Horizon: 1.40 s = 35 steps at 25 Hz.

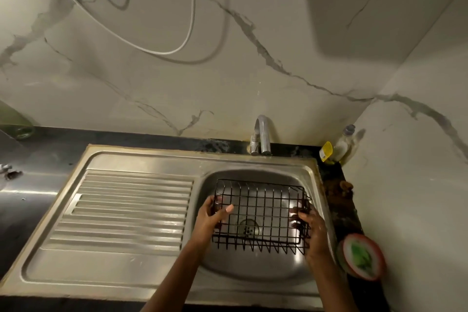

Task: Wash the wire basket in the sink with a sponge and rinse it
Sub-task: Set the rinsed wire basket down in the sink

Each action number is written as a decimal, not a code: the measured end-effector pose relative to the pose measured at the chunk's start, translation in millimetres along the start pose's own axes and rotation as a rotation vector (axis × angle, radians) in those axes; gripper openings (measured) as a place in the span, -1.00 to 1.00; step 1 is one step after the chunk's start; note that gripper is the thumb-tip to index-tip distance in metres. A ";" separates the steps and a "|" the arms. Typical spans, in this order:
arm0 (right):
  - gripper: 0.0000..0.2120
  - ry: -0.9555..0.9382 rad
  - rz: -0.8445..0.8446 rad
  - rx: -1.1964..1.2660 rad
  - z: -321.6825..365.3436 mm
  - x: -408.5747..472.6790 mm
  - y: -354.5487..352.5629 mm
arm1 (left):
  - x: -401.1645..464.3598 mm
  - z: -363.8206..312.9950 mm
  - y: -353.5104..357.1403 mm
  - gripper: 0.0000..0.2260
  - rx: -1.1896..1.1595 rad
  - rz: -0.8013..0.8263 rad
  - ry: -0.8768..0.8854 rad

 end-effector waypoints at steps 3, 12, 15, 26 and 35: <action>-0.63 0.055 -0.007 -0.058 -5.0 -0.6 8.2 | 5.3 6.5 3.4 -0.08 0.003 0.053 -0.096; -0.69 -0.134 0.011 -0.067 -2.4 -0.8 13.6 | -6.4 -13.0 1.9 -0.37 -0.044 -0.126 0.153; -0.73 -0.159 0.050 -0.082 1.8 -7.1 12.2 | -6.5 -1.5 -3.6 -0.18 0.004 -0.083 0.182; -0.46 -0.069 0.029 -0.106 -12.8 -34.5 35.0 | -32.5 -12.8 -32.1 -0.39 -0.047 -0.079 0.109; -0.56 -0.108 0.080 -0.051 -5.1 -50.1 40.7 | -50.0 -7.7 -40.2 -0.48 -0.072 -0.146 0.122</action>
Point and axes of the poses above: each hand's wrist, its own x-axis towards the middle knuckle, its own y-axis out of the palm, z = x × y, the point moved 3 cm from there along x, towards the middle knuckle, and after that the axes turned 15 degrees about x, right-handed, at the moved point
